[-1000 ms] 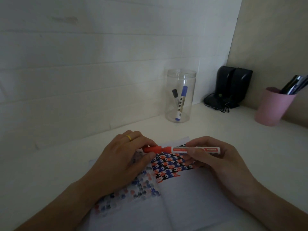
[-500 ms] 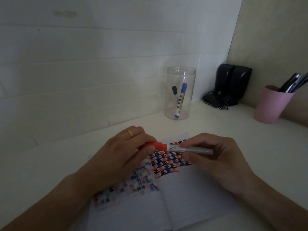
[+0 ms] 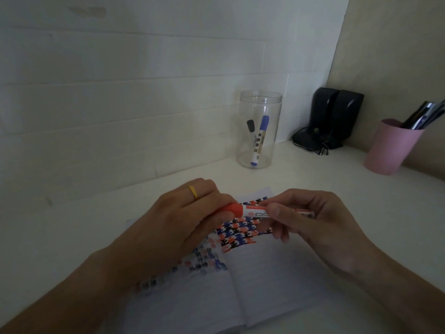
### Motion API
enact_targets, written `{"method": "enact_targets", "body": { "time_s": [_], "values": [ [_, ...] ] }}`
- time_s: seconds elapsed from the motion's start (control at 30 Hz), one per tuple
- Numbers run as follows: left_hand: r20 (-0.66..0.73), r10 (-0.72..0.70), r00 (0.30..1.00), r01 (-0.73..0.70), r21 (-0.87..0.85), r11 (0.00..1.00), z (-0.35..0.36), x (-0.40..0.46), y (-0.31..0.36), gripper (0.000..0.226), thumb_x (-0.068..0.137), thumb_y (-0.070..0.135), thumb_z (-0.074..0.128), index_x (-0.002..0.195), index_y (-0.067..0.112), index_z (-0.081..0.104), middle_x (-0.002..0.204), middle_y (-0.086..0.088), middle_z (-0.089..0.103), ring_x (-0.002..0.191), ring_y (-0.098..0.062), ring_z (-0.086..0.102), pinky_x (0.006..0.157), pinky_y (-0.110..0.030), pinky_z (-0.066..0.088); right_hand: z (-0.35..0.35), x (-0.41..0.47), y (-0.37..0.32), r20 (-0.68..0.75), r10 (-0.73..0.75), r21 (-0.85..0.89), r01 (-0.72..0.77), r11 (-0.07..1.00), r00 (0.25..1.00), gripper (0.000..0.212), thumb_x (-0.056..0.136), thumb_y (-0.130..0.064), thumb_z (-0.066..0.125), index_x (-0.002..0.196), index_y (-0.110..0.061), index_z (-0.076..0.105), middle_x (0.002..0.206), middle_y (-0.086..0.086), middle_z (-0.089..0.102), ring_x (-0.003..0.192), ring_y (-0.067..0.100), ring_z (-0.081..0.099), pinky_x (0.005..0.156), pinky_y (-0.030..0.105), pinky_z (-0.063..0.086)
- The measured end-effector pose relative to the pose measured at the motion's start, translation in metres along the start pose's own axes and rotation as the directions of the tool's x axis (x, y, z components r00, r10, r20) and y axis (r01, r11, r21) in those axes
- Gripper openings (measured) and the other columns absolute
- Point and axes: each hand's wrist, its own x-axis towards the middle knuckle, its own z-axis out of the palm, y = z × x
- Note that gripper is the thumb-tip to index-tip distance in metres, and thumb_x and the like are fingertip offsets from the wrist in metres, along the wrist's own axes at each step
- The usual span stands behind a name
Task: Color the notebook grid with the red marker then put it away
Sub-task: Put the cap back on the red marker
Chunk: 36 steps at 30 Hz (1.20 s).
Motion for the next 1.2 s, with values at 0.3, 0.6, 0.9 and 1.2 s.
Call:
{"method": "enact_targets", "body": {
  "time_s": [0.3, 0.6, 0.9, 1.2],
  "values": [
    [-0.035, 0.012, 0.999, -0.013, -0.021, 1.000, -0.001, -0.001, 0.001, 0.037, 0.105, 0.030, 0.047, 0.133, 0.012, 0.063, 0.111, -0.002, 0.060, 0.095, -0.013, 0.059, 0.086, -0.017, 0.045, 0.004, -0.004, -0.009, 0.084, 0.129, 0.050, -0.133, 0.990, 0.988, 0.021, 0.074, -0.020, 0.076, 0.087, -0.004, 0.076, 0.084, 0.027, 0.079, 0.064, 0.025, 0.069, 0.060, 0.030, 0.055],
    [-0.102, -0.124, 0.987, 0.130, 0.053, 0.990, 0.001, -0.003, -0.018, 0.044, 0.104, 0.034, 0.049, 0.145, 0.020, 0.049, 0.126, 0.004, 0.061, 0.109, -0.012, 0.060, 0.090, -0.032, 0.052, 0.007, -0.002, -0.002, 0.042, 0.262, 0.203, -0.265, 0.943, 0.964, 0.059, 0.079, 0.008, 0.070, 0.129, -0.022, 0.064, 0.099, 0.032, 0.072, 0.091, 0.040, 0.075, 0.079, 0.045, 0.063],
    [0.129, -0.116, 0.985, 0.107, 0.077, 0.991, 0.011, -0.009, -0.032, 0.031, 0.105, 0.042, 0.038, 0.113, 0.032, 0.067, 0.119, 0.016, 0.067, 0.113, -0.003, 0.056, 0.095, -0.034, 0.047, 0.007, 0.002, 0.000, -0.203, 0.263, 0.026, -0.263, 0.964, 0.943, 0.059, 0.082, 0.006, 0.075, 0.131, -0.024, 0.058, 0.096, 0.035, 0.071, 0.085, 0.042, 0.075, 0.080, 0.048, 0.065],
    [0.122, -0.112, 0.986, 0.116, -0.023, 0.993, 0.015, -0.012, -0.040, 0.044, 0.105, 0.058, 0.027, 0.116, 0.041, 0.066, 0.122, 0.029, 0.062, 0.115, 0.008, 0.053, 0.093, -0.023, 0.047, -0.005, 0.088, -0.064, -0.533, -0.195, -0.181, 0.114, 0.977, 0.823, 0.050, 0.088, -0.002, 0.073, 0.123, -0.022, 0.044, 0.088, 0.011, 0.078, 0.083, 0.019, 0.078, 0.084, 0.039, 0.064]
  ]
}}
